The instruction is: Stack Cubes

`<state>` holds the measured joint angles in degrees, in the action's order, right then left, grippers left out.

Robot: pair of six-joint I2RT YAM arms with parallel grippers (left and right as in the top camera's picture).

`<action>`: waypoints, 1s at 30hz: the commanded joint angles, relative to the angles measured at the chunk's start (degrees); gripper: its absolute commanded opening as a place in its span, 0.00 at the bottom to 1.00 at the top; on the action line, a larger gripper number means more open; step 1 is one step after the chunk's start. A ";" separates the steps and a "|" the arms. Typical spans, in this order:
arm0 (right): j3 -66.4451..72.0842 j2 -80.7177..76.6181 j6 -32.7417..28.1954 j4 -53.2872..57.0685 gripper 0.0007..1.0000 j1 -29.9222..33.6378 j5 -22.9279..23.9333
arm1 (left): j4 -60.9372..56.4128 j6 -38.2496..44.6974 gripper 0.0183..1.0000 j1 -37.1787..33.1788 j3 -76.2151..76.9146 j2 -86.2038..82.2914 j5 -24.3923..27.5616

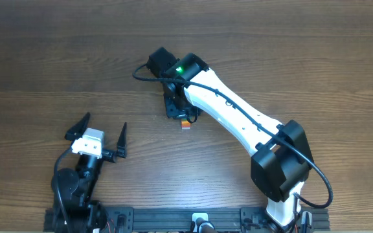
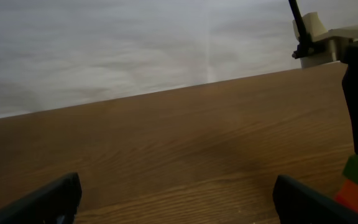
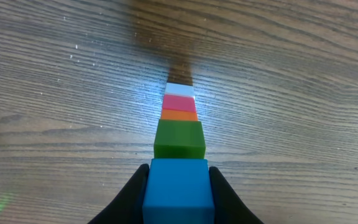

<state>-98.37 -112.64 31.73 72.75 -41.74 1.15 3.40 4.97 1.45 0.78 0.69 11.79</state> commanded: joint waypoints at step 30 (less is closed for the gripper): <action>1.70 1.73 0.83 -2.32 0.01 -0.24 -0.20 | -0.11 0.63 1.00 -0.31 -0.44 -0.42 -0.07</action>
<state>-97.34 -112.64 31.77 70.57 -41.74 1.15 3.40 4.95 1.45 0.78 0.69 11.79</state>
